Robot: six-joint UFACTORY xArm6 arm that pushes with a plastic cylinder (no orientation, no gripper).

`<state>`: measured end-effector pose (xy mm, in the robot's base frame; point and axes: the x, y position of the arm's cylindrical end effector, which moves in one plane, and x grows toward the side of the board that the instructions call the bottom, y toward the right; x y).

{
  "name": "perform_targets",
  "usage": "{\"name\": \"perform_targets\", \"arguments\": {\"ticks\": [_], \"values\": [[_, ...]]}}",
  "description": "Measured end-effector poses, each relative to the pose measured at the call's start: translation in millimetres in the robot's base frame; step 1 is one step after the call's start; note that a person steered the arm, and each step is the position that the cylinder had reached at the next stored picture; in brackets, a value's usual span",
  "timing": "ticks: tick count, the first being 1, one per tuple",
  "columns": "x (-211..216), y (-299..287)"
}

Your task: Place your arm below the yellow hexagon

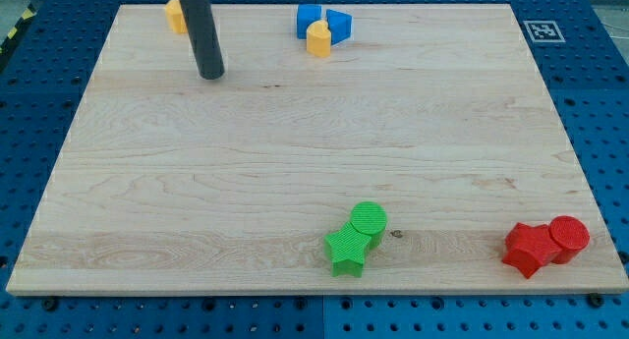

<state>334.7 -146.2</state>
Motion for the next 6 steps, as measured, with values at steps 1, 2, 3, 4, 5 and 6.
{"name": "perform_targets", "arguments": {"ticks": [1,2,3,4,5,6], "values": [[-15.6,-6.0],[-29.0,-13.2],[-29.0,-22.4],[-29.0,-29.6],[-29.0,-53.2],[-28.9,-79.3]]}}
